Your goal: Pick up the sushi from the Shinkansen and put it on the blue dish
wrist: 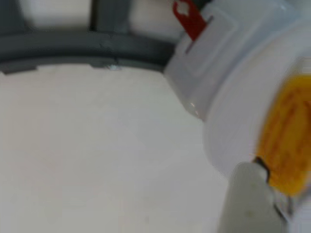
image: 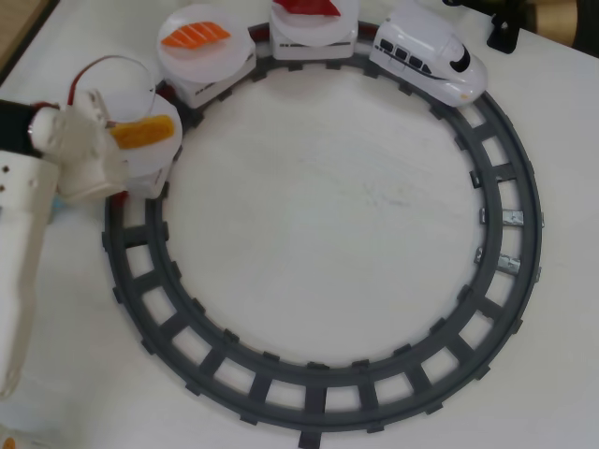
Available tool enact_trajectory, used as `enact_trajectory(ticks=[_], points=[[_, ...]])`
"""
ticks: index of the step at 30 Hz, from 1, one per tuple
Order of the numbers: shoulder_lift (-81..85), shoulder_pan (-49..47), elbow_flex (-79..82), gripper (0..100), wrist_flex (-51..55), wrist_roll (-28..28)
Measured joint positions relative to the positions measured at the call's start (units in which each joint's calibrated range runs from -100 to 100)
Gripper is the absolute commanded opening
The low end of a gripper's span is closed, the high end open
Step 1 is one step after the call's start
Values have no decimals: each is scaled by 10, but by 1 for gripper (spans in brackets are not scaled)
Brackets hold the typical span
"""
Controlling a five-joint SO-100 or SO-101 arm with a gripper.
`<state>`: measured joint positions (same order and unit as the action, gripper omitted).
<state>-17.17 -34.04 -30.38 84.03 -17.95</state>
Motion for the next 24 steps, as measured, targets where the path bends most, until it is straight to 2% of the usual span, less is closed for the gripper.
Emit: enact_trajectory(ticks=[12,17,24], points=[[-224,0,-270,19,0,-10],[-283,0,-317,1,-4,-15],[-282,0,-354,3,30,-15]])
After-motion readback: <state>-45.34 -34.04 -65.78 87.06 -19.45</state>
